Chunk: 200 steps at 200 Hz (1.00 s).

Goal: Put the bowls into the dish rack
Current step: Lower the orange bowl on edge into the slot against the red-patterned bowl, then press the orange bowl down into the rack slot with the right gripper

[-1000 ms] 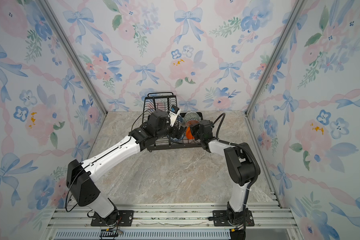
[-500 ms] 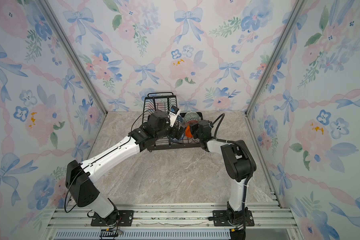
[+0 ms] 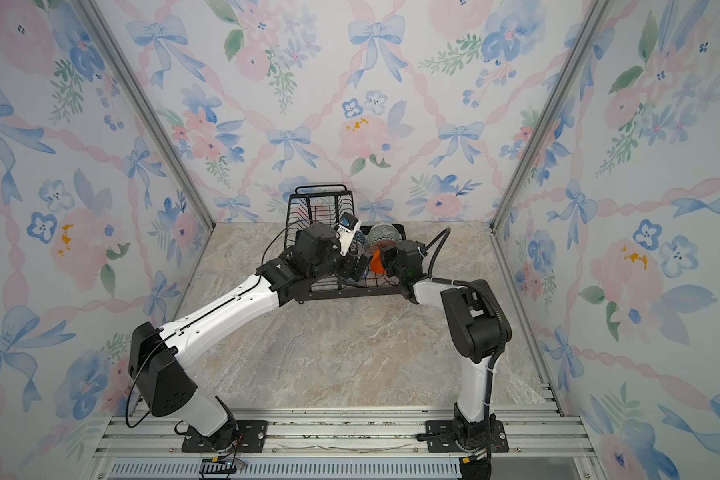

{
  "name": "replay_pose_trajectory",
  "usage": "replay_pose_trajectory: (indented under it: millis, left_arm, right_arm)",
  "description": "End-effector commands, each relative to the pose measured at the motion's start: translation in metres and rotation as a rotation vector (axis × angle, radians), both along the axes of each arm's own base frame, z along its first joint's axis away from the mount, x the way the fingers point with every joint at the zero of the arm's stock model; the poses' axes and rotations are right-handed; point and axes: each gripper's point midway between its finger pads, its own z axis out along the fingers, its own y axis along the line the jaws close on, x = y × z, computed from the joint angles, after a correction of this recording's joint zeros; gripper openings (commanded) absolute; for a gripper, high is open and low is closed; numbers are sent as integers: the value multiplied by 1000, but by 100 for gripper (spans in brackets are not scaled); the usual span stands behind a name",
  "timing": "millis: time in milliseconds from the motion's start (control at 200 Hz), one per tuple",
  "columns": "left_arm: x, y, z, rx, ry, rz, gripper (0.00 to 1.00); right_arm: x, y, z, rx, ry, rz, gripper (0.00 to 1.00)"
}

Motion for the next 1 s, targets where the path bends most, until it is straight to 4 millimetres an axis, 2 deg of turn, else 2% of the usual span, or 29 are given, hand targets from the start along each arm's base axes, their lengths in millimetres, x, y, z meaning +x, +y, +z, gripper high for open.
replay_pose_trajectory:
  millis: [0, 375, 535, 995]
  left_arm:
    - [-7, -2, -8, 5, 37, -2, 98]
    - [-14, -15, -14, -3, 60, -18, 98]
    - [-18, -14, -15, -7, 63, -5, 98]
    - [-24, -13, -17, -9, 68, 7, 98]
  right_arm:
    - [-5, -6, -6, 9, 22, -26, 0]
    - [-17, -10, -9, 16, 39, -33, 0]
    - [-25, -12, -16, 13, 55, -27, 0]
    - [-32, -12, -16, -9, 70, -10, 1]
